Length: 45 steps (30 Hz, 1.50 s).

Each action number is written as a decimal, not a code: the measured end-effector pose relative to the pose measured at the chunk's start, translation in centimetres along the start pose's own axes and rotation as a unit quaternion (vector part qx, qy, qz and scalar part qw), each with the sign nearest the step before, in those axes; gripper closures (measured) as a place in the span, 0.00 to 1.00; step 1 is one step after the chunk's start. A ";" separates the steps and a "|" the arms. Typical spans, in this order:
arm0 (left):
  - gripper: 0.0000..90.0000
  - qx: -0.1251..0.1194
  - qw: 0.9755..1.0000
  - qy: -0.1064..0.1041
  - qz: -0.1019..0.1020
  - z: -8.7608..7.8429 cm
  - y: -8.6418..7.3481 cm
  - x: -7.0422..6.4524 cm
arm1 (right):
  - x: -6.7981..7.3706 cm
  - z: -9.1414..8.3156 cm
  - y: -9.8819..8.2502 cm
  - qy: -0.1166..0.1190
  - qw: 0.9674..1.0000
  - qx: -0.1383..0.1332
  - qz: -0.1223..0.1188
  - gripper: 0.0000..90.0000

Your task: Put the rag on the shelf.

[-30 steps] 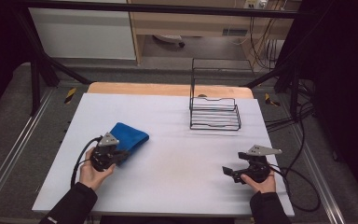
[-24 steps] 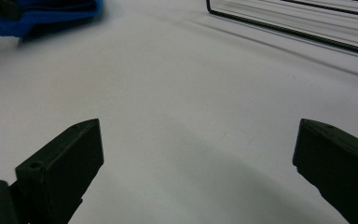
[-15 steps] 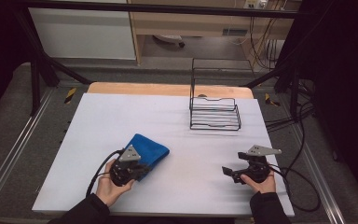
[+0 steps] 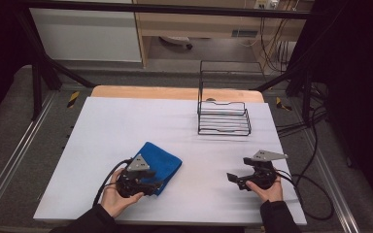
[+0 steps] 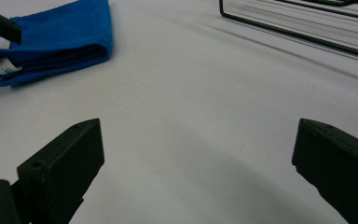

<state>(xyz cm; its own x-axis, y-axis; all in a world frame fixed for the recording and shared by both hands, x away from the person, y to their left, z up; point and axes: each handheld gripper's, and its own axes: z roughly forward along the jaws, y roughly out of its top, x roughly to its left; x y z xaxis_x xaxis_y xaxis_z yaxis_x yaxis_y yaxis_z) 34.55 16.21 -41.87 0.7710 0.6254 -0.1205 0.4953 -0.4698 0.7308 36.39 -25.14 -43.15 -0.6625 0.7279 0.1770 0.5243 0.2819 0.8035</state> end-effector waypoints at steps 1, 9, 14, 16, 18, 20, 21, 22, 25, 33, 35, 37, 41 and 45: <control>0.47 -0.001 1.000 0.004 -0.003 -0.3 0.0 0.3 | 0.2 0.2 0.2 0.000 1.000 0.001 -0.002 0.03; 0.24 -0.017 0.999 0.034 -0.028 -2.2 -0.1 3.0 | 2.2 3.0 2.7 0.012 1.000 0.016 -0.013 0.05; 0.15 -0.020 0.998 0.048 -0.039 -2.8 -0.6 4.4 | 3.8 5.0 4.8 0.027 0.999 0.012 -0.032 0.06; 0.12 -0.020 0.997 0.050 -0.050 -2.9 -0.8 4.9 | 4.7 6.2 5.9 0.031 0.999 0.013 -0.041 0.07; 0.11 -0.021 0.997 0.057 -0.056 -3.1 -1.1 5.4 | 5.4 7.3 6.7 0.035 0.998 0.014 -0.045 0.07; 0.09 -0.022 0.996 0.063 -0.058 -3.4 -1.3 5.8 | 6.1 8.6 7.6 0.037 0.998 0.017 -0.051 0.08; 0.09 -0.022 0.996 0.066 -0.061 -3.5 -1.4 6.1 | 6.4 9.4 8.0 0.037 0.998 0.020 -0.050 0.09; 0.08 -0.024 0.995 0.067 -0.065 -3.5 -1.5 6.2 | 6.7 10.1 8.4 0.039 0.998 0.025 -0.052 0.10; 0.08 -0.022 0.994 0.073 -0.073 -3.6 -2.0 6.9 | 7.3 12.1 9.2 0.043 0.997 0.036 -0.055 0.18; 0.10 -0.028 0.993 0.080 -0.083 -4.0 -2.5 8.1 | 7.0 15.5 9.1 0.062 0.994 0.075 -0.058 0.50; 0.10 -0.030 0.992 0.082 -0.086 -4.0 -2.5 8.2 | 7.0 15.8 8.8 0.068 0.992 0.083 -0.060 0.57; 0.11 -0.032 0.992 0.084 -0.088 -4.1 -2.6 8.3 | 7.1 16.0 8.7 0.070 0.991 0.091 -0.065 0.62; 0.12 -0.032 0.992 0.085 -0.088 -4.0 -2.6 8.3 | 7.1 16.4 8.4 0.078 0.989 0.105 -0.069 0.70; 0.12 -0.032 0.992 0.087 -0.088 -4.0 -2.6 8.3 | 7.1 16.7 8.1 0.092 0.987 0.117 -0.063 0.79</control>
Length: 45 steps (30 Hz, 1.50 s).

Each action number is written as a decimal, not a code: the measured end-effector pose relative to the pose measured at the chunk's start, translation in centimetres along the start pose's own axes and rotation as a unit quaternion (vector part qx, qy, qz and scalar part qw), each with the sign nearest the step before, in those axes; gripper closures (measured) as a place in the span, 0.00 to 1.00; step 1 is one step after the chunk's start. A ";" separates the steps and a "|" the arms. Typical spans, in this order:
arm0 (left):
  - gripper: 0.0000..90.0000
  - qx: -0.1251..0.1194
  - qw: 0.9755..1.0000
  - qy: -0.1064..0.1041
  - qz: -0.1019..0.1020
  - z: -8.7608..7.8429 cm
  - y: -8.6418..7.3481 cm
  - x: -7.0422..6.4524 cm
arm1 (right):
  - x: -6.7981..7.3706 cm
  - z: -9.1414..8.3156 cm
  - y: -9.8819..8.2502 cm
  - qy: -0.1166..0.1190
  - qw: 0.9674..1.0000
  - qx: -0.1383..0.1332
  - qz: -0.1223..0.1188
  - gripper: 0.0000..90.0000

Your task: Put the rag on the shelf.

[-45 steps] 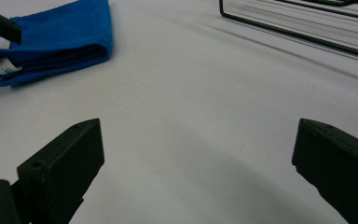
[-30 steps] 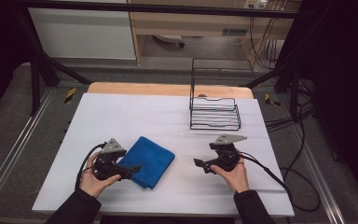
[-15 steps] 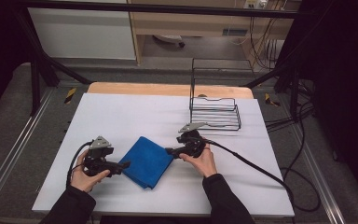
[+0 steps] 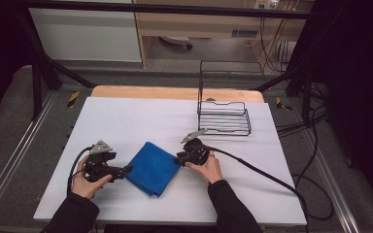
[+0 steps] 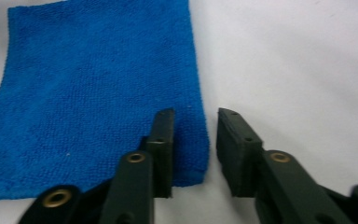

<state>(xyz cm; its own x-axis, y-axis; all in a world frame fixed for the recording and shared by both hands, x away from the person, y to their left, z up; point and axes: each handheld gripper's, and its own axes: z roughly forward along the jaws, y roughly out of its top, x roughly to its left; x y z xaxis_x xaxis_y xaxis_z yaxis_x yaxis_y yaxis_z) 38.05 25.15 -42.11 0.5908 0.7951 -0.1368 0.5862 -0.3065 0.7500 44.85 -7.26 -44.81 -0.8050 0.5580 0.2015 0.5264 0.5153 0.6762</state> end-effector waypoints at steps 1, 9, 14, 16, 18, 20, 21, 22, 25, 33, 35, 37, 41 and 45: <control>0.12 0.000 1.000 0.000 0.001 0.0 0.0 0.0 | 0.0 0.0 0.0 0.003 1.000 0.003 0.003 0.81; 0.13 -0.004 1.000 0.005 -0.004 -0.1 0.0 0.2 | 0.9 -0.7 -0.2 -0.005 1.000 0.002 0.019 0.96; 0.13 -0.008 1.000 0.003 -0.002 -0.1 0.0 0.0 | 2.3 -2.6 -1.3 -0.040 0.998 -0.011 0.043 0.97; 0.13 -0.008 1.000 0.001 -0.002 -0.1 0.0 -0.1 | 2.7 -3.5 -2.0 -0.051 0.997 -0.015 0.059 0.97; 0.13 -0.007 1.000 0.001 0.001 0.0 0.0 -0.2 | 3.0 -4.4 -2.8 -0.062 0.995 -0.020 0.076 0.97; 0.13 -0.007 1.000 -0.001 0.001 0.0 0.0 -0.3 | 3.1 -5.3 -3.9 -0.064 0.994 -0.024 0.088 0.97; 0.13 -0.008 1.000 -0.001 0.002 0.1 0.0 -0.4 | 3.2 -5.7 -4.5 -0.064 0.993 -0.029 0.097 0.97; 0.13 -0.007 1.000 -0.002 0.002 0.1 0.0 -0.4 | 3.3 -6.1 -5.1 -0.063 0.992 -0.032 0.103 0.97; 0.13 -0.006 1.000 -0.003 0.006 0.2 0.1 -0.6 | 3.6 -7.5 -6.6 -0.075 0.989 -0.033 0.121 0.97; 0.13 -0.005 1.000 -0.006 0.014 0.3 0.1 -1.0 | 4.7 -9.2 -10.1 -0.104 0.985 -0.034 0.134 0.81; 0.13 -0.005 1.000 -0.008 0.016 0.3 0.1 -1.1 | 4.2 -9.3 -9.8 -0.109 0.986 -0.046 0.118 0.69; 0.13 -0.007 1.000 -0.009 0.017 0.4 0.1 -1.1 | 3.5 -9.7 -9.0 -0.098 0.986 -0.080 0.110 0.59; 0.13 -0.004 1.000 -0.011 0.018 0.6 0.1 -1.2 | 1.2 -9.3 -6.6 -0.102 0.985 -0.096 0.101 0.49; 0.13 -0.004 1.000 -0.012 0.019 0.7 0.0 -1.2 | -0.4 -7.1 -4.1 -0.098 0.988 -0.090 0.083 0.47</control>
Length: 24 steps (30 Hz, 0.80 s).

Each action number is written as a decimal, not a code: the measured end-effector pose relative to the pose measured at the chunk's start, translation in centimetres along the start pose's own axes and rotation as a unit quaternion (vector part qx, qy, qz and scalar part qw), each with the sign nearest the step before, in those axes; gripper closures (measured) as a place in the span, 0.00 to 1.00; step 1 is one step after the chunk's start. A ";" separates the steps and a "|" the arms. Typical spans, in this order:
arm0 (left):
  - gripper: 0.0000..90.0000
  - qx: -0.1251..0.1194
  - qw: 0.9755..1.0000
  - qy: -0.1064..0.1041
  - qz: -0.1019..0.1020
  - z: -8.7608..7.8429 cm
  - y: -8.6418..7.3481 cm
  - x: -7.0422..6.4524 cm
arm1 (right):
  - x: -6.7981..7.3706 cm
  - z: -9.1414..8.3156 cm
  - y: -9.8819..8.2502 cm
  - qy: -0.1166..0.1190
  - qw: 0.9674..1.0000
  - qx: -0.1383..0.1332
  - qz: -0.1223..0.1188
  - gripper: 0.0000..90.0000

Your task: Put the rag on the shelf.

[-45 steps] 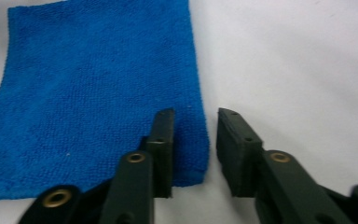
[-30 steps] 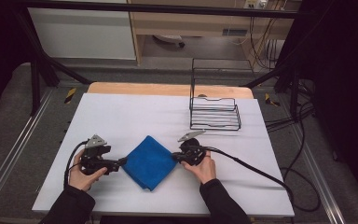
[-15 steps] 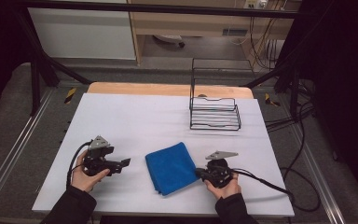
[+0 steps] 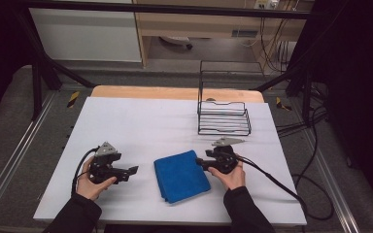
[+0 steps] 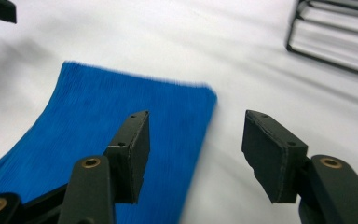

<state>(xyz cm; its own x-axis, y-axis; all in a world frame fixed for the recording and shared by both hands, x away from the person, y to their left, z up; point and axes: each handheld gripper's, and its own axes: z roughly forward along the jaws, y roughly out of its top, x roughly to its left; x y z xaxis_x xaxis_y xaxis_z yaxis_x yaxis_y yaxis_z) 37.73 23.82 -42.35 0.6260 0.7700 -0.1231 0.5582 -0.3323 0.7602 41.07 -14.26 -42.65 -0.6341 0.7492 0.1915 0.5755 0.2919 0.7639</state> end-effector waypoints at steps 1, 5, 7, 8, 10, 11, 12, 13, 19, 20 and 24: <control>0.13 0.001 1.000 -0.001 0.000 0.0 0.0 0.0 | -0.2 0.8 0.5 0.002 1.000 0.009 -0.005 0.48; 0.13 0.002 1.000 0.000 0.003 0.0 -0.1 0.0 | -0.6 3.4 1.4 0.003 0.999 0.032 -0.013 0.58; 0.13 0.002 1.000 0.002 0.003 0.0 0.0 0.0 | -0.8 4.2 1.5 0.002 0.999 0.041 -0.010 0.64; 0.13 0.002 1.000 0.001 0.003 0.0 0.0 0.0 | -0.9 4.5 1.4 0.000 0.999 0.047 -0.010 0.67; 0.13 0.002 1.000 0.001 0.005 0.1 0.0 0.0 | -1.1 4.9 1.2 0.002 0.998 0.062 -0.005 0.75; 0.13 0.003 1.000 0.000 0.005 0.1 0.0 0.0 | -1.1 4.8 1.2 0.004 0.998 0.060 -0.002 0.81; 0.13 0.003 1.000 0.000 0.003 0.2 0.0 -0.1 | -1.0 4.8 1.2 0.009 0.998 0.061 0.003 0.88; 0.13 0.003 1.000 -0.002 0.001 0.2 0.0 -0.2 | -0.9 4.7 1.2 0.008 0.998 0.060 0.004 0.92; 0.13 0.004 1.000 -0.004 0.005 0.5 0.2 -0.5 | -1.1 3.5 0.8 -0.012 0.999 0.041 0.026 0.96; 0.13 0.005 1.000 -0.006 0.006 0.6 0.3 -0.6 | -1.2 3.1 0.6 -0.020 0.999 0.037 0.032 0.96; 0.14 0.002 1.000 -0.016 0.002 1.1 0.9 -1.0 | -1.9 1.2 0.0 -0.057 0.996 0.029 0.061 0.96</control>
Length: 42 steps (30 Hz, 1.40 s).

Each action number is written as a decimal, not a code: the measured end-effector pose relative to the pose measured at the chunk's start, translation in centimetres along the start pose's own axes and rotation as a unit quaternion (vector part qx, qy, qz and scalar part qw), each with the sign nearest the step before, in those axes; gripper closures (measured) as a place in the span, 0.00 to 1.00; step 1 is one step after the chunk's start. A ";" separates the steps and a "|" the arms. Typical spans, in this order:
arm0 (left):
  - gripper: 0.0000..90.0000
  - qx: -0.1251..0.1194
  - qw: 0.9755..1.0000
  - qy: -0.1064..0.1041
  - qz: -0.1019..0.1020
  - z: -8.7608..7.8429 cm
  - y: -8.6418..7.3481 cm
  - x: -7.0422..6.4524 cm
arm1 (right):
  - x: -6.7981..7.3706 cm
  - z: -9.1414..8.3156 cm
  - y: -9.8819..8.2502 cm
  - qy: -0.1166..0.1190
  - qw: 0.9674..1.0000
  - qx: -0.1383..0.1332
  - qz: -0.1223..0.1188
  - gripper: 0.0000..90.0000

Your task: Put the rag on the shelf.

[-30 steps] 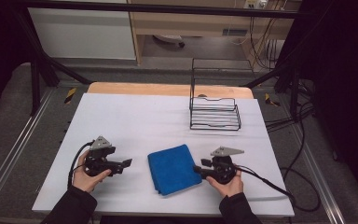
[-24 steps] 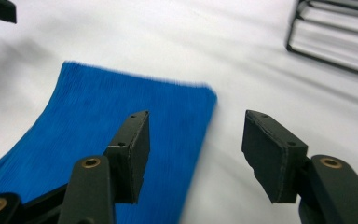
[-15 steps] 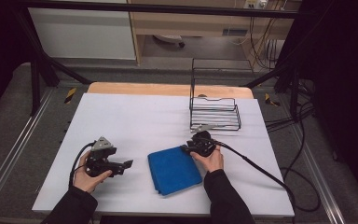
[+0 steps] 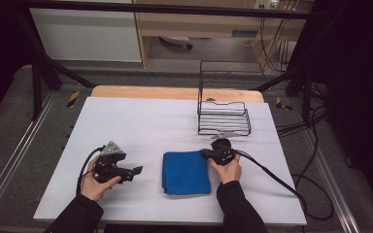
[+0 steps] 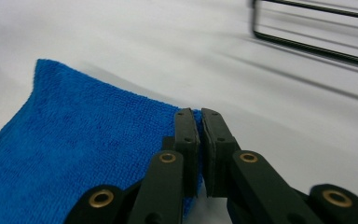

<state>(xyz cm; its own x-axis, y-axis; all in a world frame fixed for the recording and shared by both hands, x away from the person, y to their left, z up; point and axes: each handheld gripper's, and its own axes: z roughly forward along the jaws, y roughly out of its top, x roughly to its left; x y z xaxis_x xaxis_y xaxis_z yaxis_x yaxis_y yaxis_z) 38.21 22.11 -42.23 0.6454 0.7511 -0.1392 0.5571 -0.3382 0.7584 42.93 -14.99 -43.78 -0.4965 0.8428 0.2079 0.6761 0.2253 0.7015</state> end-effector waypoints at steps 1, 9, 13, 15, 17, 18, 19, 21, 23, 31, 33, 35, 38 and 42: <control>0.14 0.001 1.000 -0.003 0.004 0.1 0.2 -0.1 | -0.1 -0.3 -0.2 -0.008 1.000 0.000 0.001 0.96; 0.18 0.011 1.000 -0.002 0.019 2.1 2.6 -1.5 | -0.9 -1.6 -0.9 0.011 0.999 -0.041 -0.014 0.59; 0.25 0.008 1.000 -0.002 0.007 3.4 4.0 -1.8 | -1.1 -2.9 -1.1 0.021 0.998 -0.056 -0.032 0.37; 0.30 0.007 1.000 -0.004 0.002 4.3 4.6 -2.1 | -1.3 -3.4 -1.4 0.027 0.997 -0.059 -0.039 0.29; 0.32 0.013 1.000 -0.006 0.001 5.2 5.1 -2.4 | -1.3 -3.6 -1.8 0.034 0.997 -0.057 -0.036 0.25; 0.33 0.020 1.000 -0.008 0.003 5.7 5.3 -2.5 | -1.4 -3.7 -2.0 0.037 0.997 -0.058 -0.036 0.22; 0.35 0.024 1.000 -0.007 0.003 6.3 5.5 -2.7 | -1.4 -3.7 -2.2 0.036 0.997 -0.057 -0.036 0.20; 0.39 0.034 0.999 -0.002 0.005 7.4 5.7 -3.0 | -1.4 -3.7 -2.3 0.036 0.997 -0.059 -0.039 0.19; 0.41 0.045 0.999 -0.002 0.003 8.4 5.8 -3.3 | -1.4 -3.6 -2.5 0.036 0.997 -0.059 -0.039 0.19; 0.59 0.068 0.998 -0.006 0.006 10.8 6.2 -3.5 | -1.4 -3.2 -2.4 0.041 0.997 -0.058 -0.036 0.27; 0.64 0.070 0.997 -0.012 -0.001 10.9 6.2 -3.3 | -1.5 -3.2 -2.2 0.044 0.997 -0.062 -0.030 0.32; 0.69 0.072 0.997 -0.017 -0.004 11.1 6.2 -3.2 | -1.6 -2.9 -2.1 0.048 0.997 -0.059 -0.030 0.38; 0.74 0.076 0.997 -0.023 -0.004 11.3 6.1 -3.3 | -1.8 -2.3 -2.0 0.047 0.997 -0.047 -0.028 0.43; 0.77 0.078 0.997 -0.023 0.001 11.3 6.1 -3.4 | -1.7 -1.6 -1.6 0.039 0.998 -0.026 -0.039 0.50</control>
<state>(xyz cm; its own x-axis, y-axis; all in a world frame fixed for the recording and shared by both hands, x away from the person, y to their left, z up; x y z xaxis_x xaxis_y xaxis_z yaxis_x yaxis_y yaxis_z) 45.28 11.06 -44.35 0.6681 0.7245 -0.1693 0.6277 -0.4267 0.6511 41.80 -17.56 -44.20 -0.5892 0.7825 0.2014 0.6047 0.2617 0.7522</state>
